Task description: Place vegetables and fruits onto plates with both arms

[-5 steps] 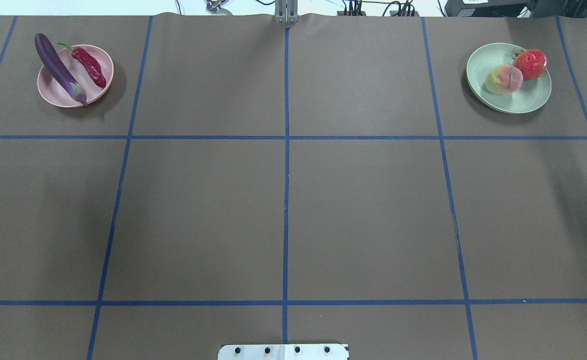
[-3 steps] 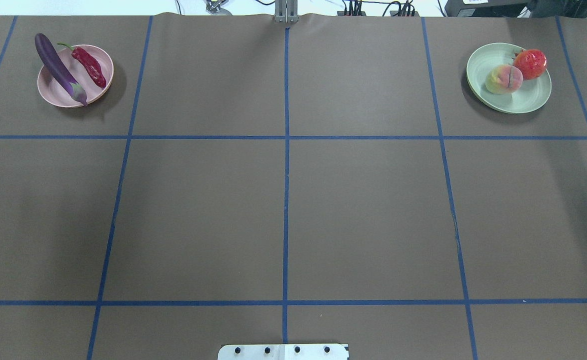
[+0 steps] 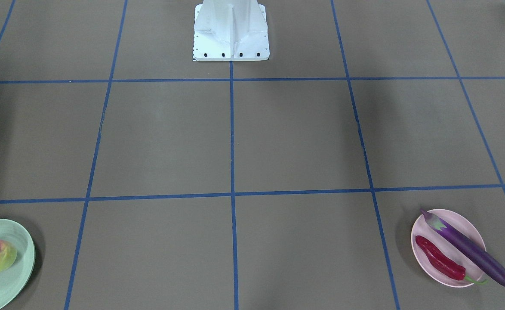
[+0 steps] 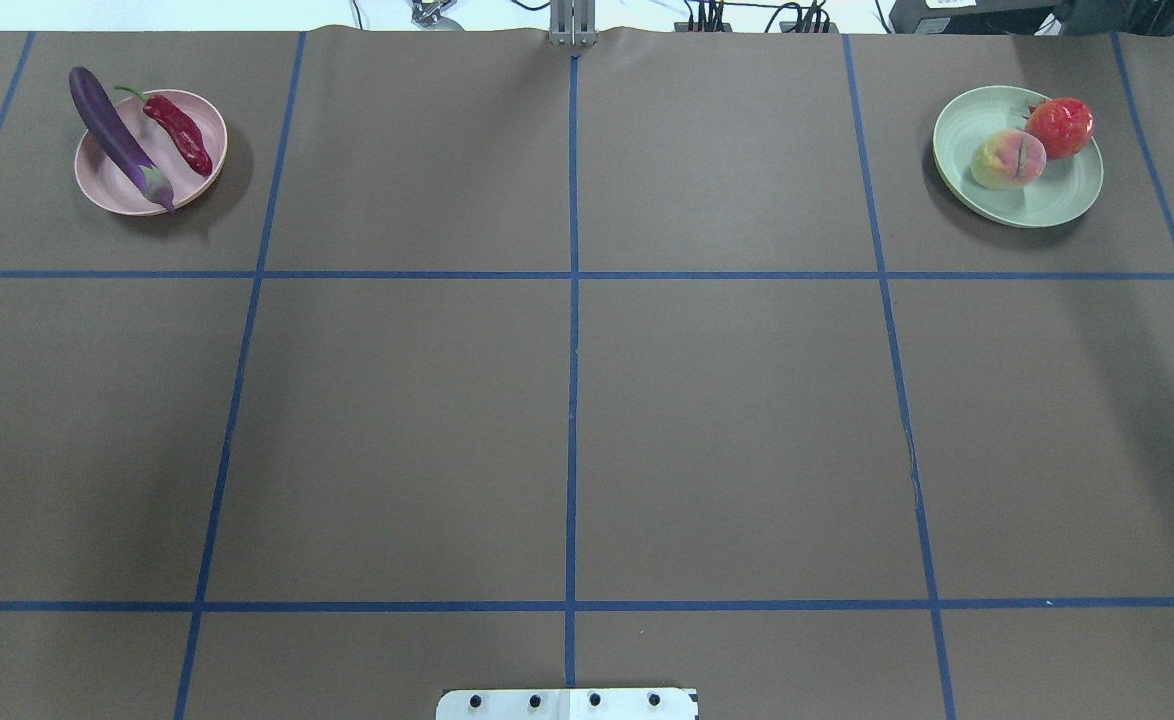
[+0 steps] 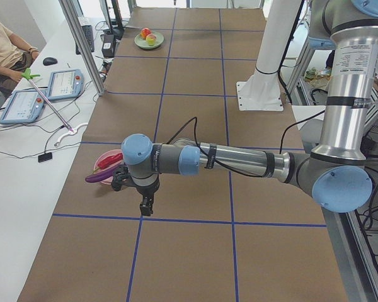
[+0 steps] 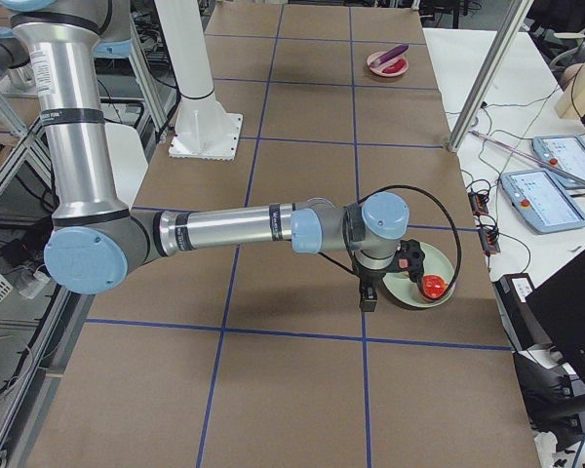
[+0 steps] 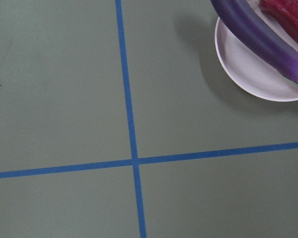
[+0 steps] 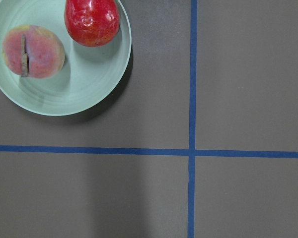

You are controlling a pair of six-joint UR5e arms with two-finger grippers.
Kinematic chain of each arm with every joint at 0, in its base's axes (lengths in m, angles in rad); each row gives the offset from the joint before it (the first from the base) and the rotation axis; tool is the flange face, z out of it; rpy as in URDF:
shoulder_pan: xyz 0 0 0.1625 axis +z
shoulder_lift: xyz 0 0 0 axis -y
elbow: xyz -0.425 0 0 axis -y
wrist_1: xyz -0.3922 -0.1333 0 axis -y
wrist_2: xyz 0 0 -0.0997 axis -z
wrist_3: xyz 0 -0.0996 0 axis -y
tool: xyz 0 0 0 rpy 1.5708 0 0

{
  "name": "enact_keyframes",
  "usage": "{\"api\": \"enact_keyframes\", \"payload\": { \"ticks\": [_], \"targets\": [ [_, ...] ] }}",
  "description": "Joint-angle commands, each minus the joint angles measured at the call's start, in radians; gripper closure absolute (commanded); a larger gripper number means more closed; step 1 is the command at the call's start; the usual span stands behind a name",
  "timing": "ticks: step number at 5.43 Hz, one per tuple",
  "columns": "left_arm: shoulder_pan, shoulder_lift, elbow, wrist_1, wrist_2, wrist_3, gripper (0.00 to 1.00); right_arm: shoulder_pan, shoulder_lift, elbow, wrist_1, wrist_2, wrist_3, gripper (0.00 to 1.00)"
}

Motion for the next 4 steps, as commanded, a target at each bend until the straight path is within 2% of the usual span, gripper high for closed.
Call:
{"api": "enact_keyframes", "payload": {
  "ticks": [1,2,3,4],
  "targets": [
    [-0.025,-0.004,-0.101,0.185,-0.062,-0.003,0.0,-0.007,0.007,0.006,-0.008,-0.019,-0.003,0.0],
    [-0.028,0.014,-0.213,0.233,-0.053,-0.009,0.0,-0.009,0.004,0.009,-0.007,-0.042,-0.003,0.0],
    [-0.025,0.025,-0.22,0.238,-0.05,-0.008,0.0,-0.012,-0.001,0.007,-0.004,-0.036,-0.003,0.0],
    [-0.022,0.031,-0.222,0.234,0.002,-0.006,0.0,-0.012,-0.007,0.01,0.001,-0.038,-0.003,0.0]
  ]
}}
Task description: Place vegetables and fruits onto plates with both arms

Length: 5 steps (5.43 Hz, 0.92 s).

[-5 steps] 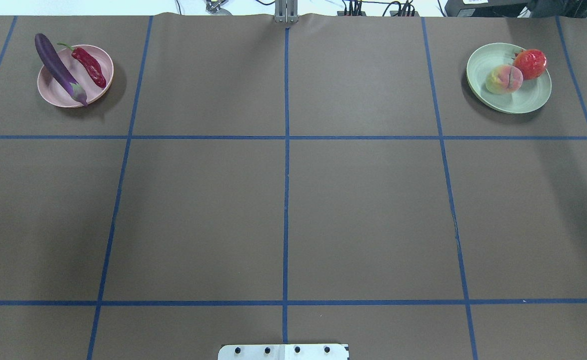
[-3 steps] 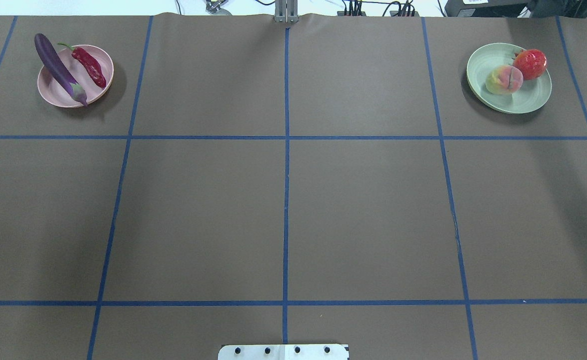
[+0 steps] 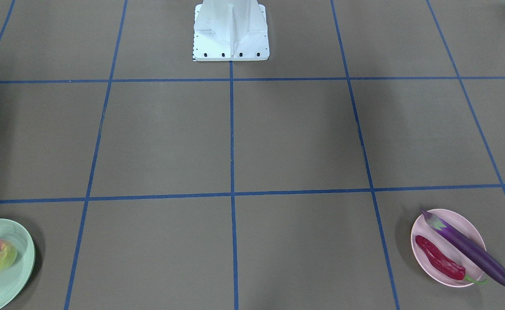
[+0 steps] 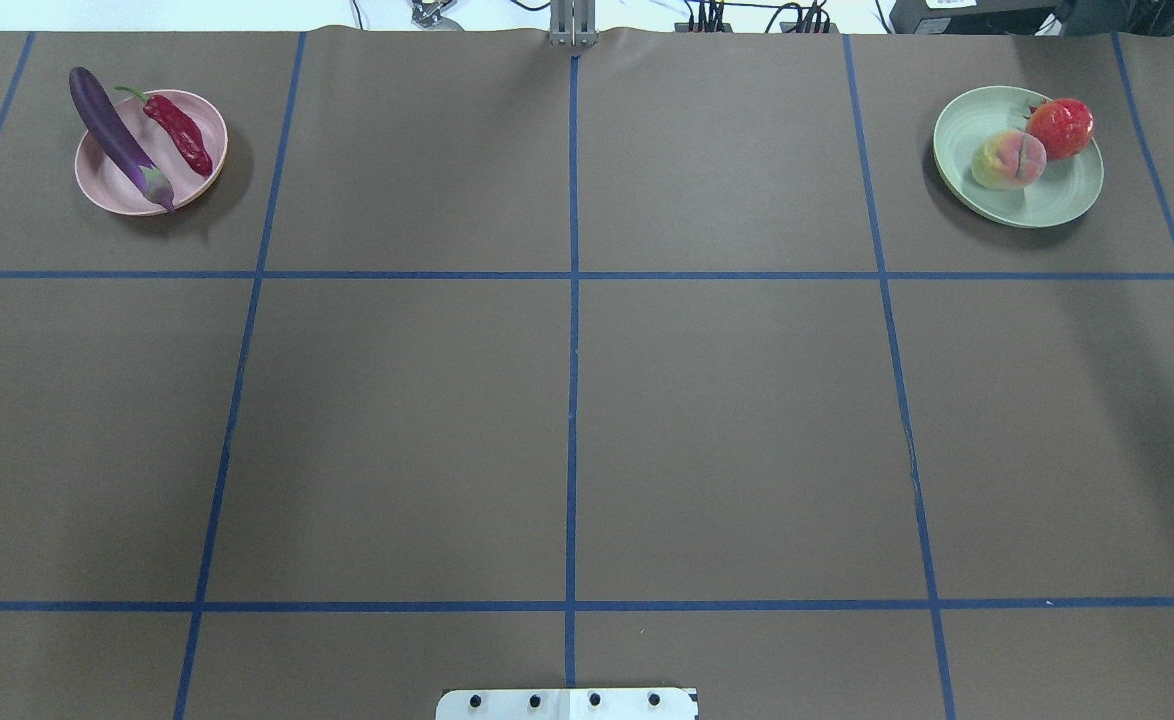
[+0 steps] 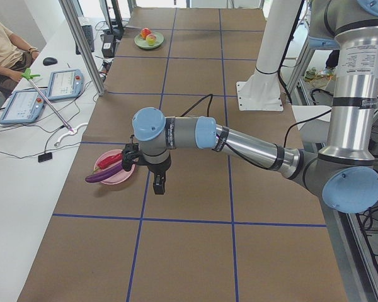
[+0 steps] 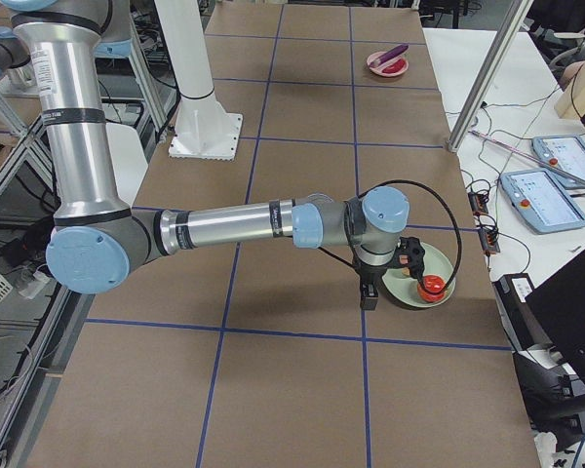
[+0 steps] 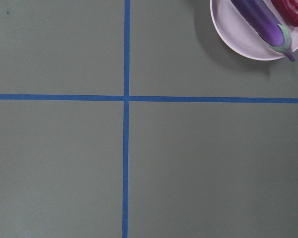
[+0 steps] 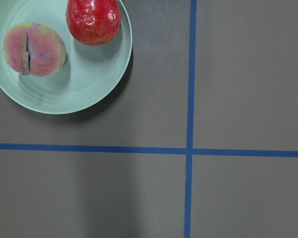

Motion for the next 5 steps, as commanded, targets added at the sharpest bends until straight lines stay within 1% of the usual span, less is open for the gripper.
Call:
{"api": "enact_keyframes", "payload": {
  "ticks": [1,2,3,4,5],
  "targets": [
    [0.01,0.005,0.011,-0.008,0.074,0.007,0.0,-0.001,-0.016,0.014,0.007,0.001,0.0,0.0],
    [0.013,0.008,0.095,-0.055,0.108,0.015,0.0,-0.001,-0.025,0.02,0.004,-0.001,0.0,0.0],
    [0.013,0.045,0.171,-0.141,0.102,0.016,0.0,-0.002,-0.034,0.017,0.005,0.001,-0.002,0.0],
    [0.013,0.051,0.18,-0.186,0.094,0.004,0.0,-0.002,-0.034,0.014,0.002,0.008,0.001,0.0],
    [0.013,0.048,0.186,-0.183,0.093,0.004,0.0,-0.002,-0.034,0.013,0.001,0.008,0.001,0.0]
  ]
}}
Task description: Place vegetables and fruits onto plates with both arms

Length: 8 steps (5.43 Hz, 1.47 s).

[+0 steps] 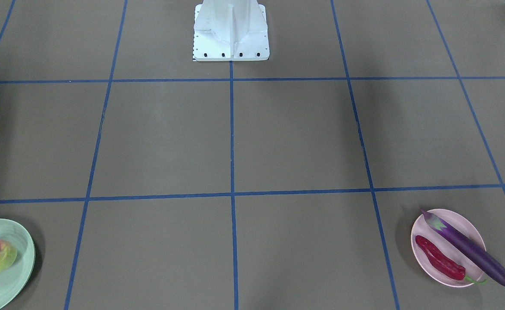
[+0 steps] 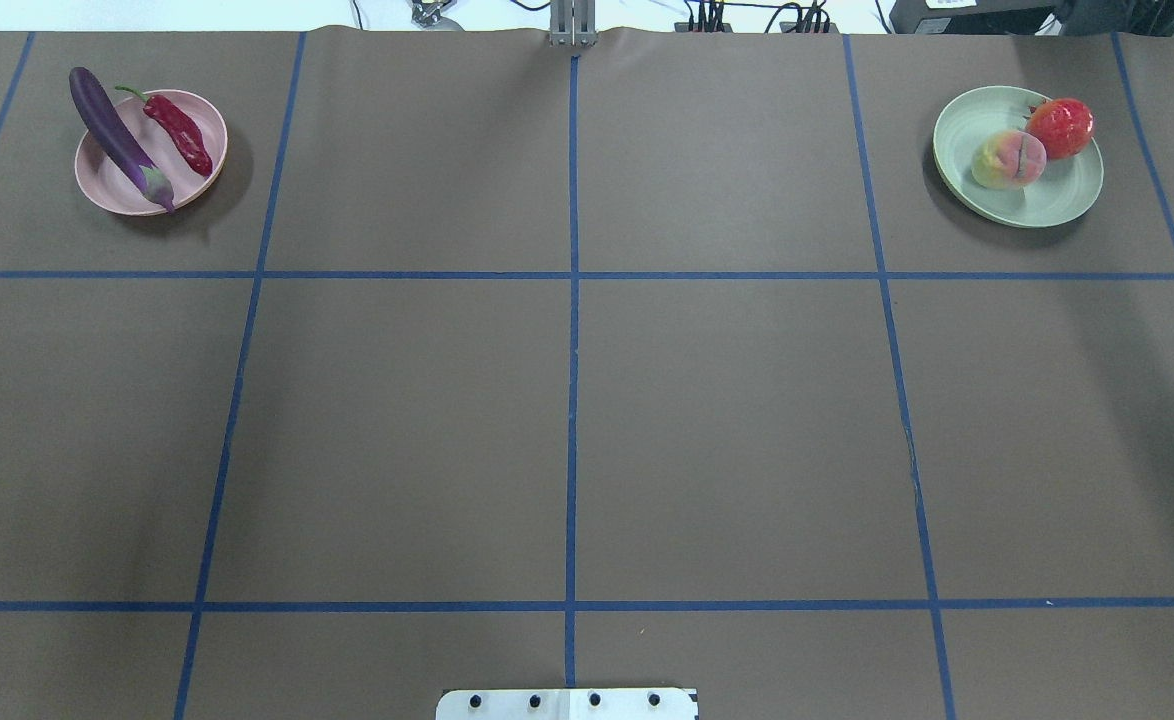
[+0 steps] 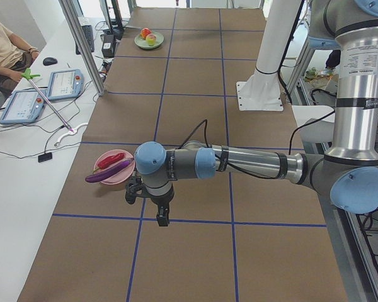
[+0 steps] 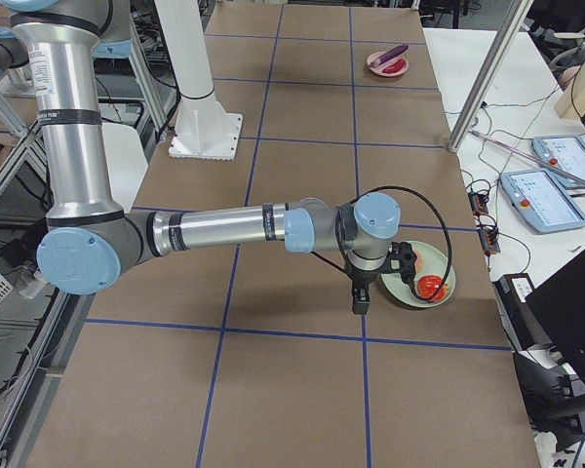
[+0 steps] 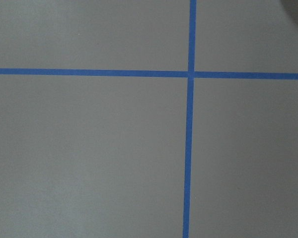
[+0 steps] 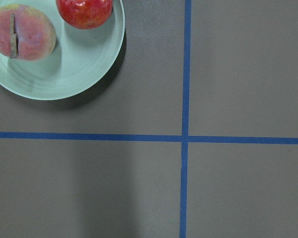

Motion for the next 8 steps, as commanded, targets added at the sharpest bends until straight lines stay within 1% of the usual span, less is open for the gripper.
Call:
{"api": "enact_keyframes", "payload": {
  "ticks": [1,3,5,8],
  "targets": [
    [0.0,0.001,0.013,-0.022,-0.002,-0.002,0.0,0.0,-0.005,-0.002,0.003,0.002,0.001,0.0],
    [-0.001,0.004,0.01,-0.028,-0.001,-0.001,0.0,0.0,-0.01,-0.002,0.004,0.0,0.014,0.0],
    [-0.001,0.001,0.004,-0.031,-0.002,-0.001,0.0,-0.003,-0.039,-0.003,0.004,-0.001,0.016,0.0],
    [0.0,-0.013,0.002,-0.029,-0.035,-0.002,0.0,-0.003,-0.039,-0.003,0.004,0.005,0.017,0.0]
  ]
}}
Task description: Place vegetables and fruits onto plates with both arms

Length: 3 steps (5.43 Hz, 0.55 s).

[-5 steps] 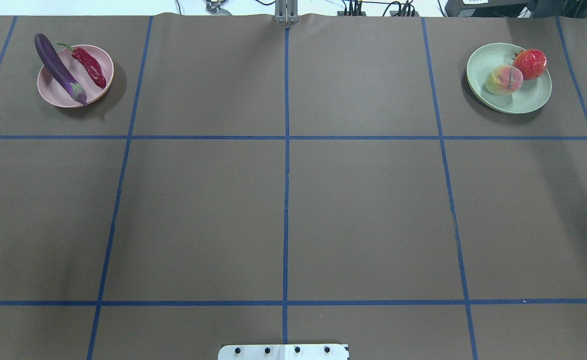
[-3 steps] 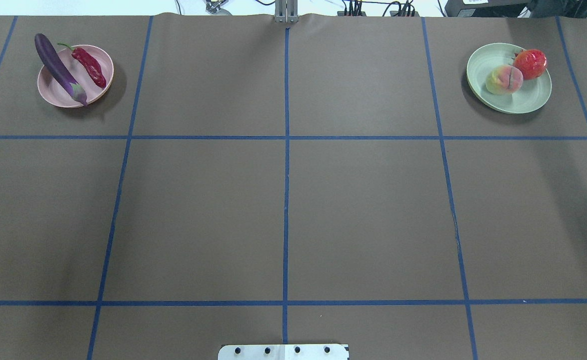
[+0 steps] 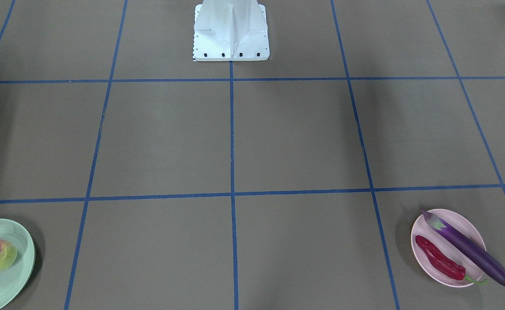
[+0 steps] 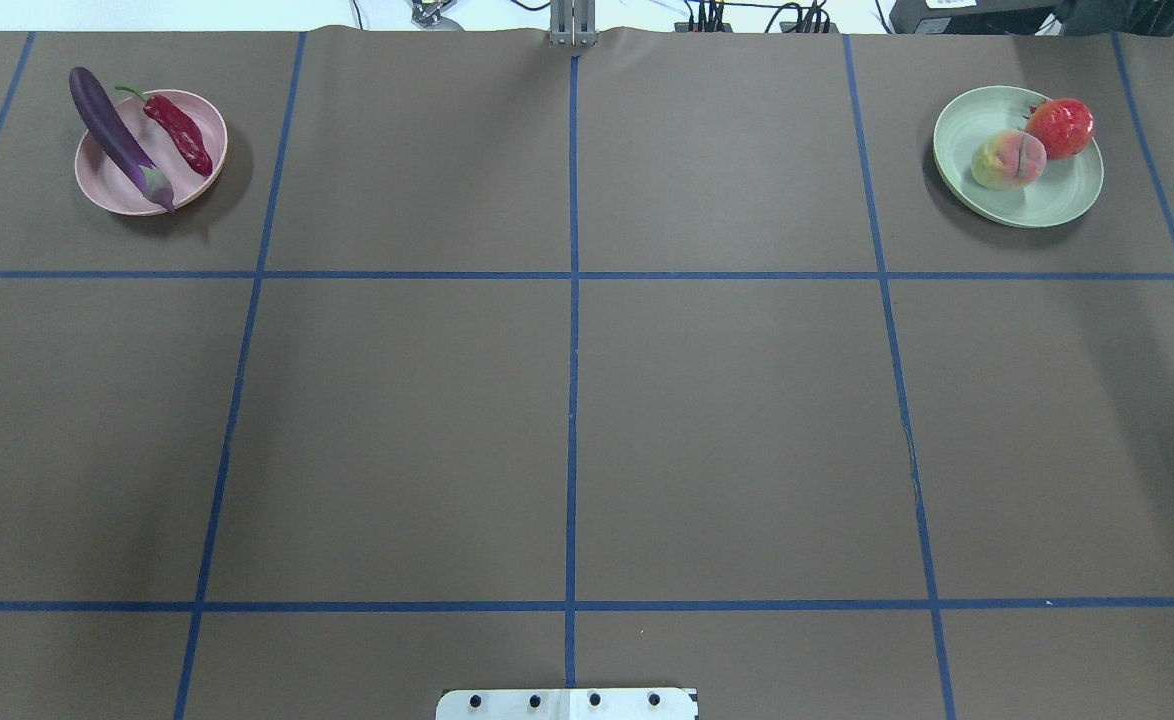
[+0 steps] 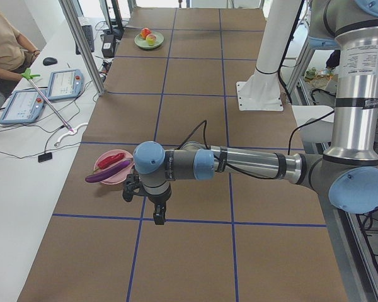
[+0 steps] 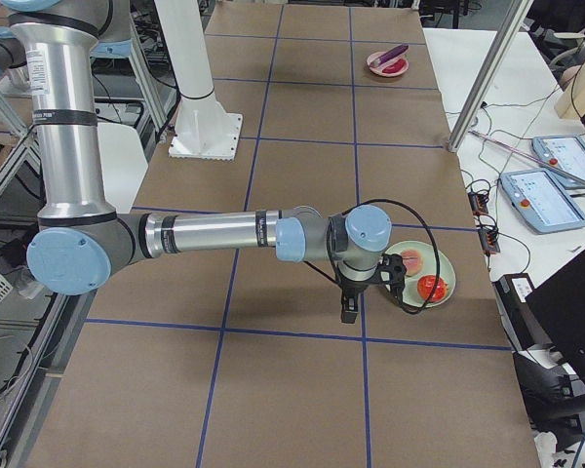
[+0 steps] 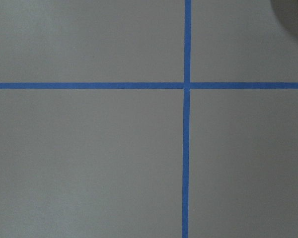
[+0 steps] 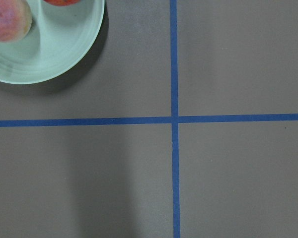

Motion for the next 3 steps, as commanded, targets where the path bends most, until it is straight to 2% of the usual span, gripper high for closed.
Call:
{"api": "enact_keyframes", "payload": {
  "ticks": [1,3],
  "targets": [
    [0.0,-0.001,-0.002,0.003,-0.014,0.0,0.0,0.0,0.0,-0.004,-0.002,0.007,0.001,0.0],
    [0.0,-0.001,-0.006,0.001,-0.016,0.001,0.0,0.0,-0.002,-0.002,-0.002,0.008,-0.001,0.0]
  ]
}}
